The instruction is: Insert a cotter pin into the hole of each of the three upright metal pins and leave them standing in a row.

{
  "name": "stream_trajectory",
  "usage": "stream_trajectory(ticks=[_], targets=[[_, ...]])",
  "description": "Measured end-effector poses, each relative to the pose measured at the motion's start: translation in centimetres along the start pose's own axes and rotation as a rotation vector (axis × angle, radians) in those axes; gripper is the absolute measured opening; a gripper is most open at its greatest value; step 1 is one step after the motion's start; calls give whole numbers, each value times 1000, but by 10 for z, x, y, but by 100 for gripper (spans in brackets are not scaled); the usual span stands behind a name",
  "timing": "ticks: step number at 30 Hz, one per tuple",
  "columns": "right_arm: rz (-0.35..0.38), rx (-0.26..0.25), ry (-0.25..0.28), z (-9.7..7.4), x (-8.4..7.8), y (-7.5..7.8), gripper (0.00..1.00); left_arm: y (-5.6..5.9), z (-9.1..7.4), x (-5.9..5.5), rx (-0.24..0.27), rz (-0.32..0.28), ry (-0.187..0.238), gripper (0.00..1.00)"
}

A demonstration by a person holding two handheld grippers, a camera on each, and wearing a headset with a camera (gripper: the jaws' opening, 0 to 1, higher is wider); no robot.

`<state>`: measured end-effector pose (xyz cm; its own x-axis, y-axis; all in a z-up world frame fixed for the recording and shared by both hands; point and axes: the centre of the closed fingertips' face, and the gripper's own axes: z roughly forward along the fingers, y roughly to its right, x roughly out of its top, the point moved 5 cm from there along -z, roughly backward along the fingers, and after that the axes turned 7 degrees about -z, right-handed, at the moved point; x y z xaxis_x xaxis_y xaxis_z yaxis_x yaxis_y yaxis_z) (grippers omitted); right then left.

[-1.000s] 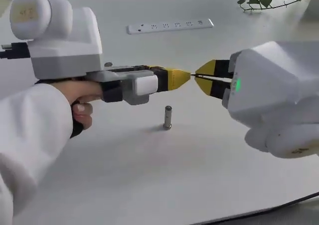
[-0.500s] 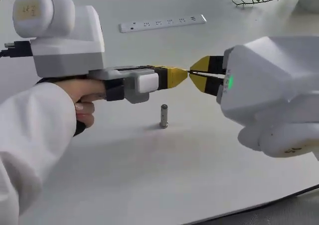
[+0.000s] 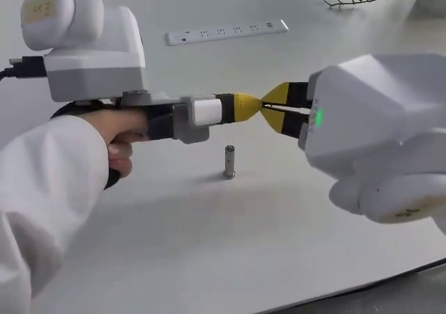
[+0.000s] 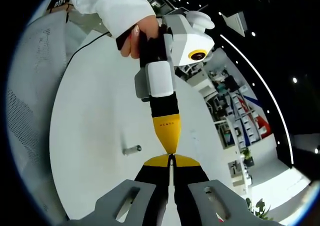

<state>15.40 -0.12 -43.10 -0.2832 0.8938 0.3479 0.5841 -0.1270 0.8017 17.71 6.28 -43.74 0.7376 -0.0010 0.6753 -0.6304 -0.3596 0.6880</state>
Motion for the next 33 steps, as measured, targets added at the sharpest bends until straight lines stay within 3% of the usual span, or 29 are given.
stream_trajectory(ticks=[3,4,6,13,17,23,26,29,32,33], targets=[[35,-2,15,0,1,-1,0,1,-1,-1,9,-10,-7,0],[46,-16,22,0,1,0,0,2,-2,1,11,58,11,0],[37,-11,27,-1,1,0,0,6,-2,-2,16,77,5,0],[16,-13,55,-1,2,-2,0,6,-3,-3,25,105,-4,0],[77,-3,83,-1,2,-3,0,3,-5,-4,27,118,-12,0],[231,17,135,-3,-6,-3,0,2,-10,-3,10,154,-8,0],[312,50,128,-4,-12,-2,2,2,-14,-3,4,210,-13,0],[412,94,194,-6,-12,-1,8,1,-18,-2,-7,201,-13,0],[549,163,271,-8,-10,-3,11,3,-24,-3,-26,264,-22,0],[608,207,306,-8,-9,-4,11,3,-25,-4,-32,282,-27,0]])
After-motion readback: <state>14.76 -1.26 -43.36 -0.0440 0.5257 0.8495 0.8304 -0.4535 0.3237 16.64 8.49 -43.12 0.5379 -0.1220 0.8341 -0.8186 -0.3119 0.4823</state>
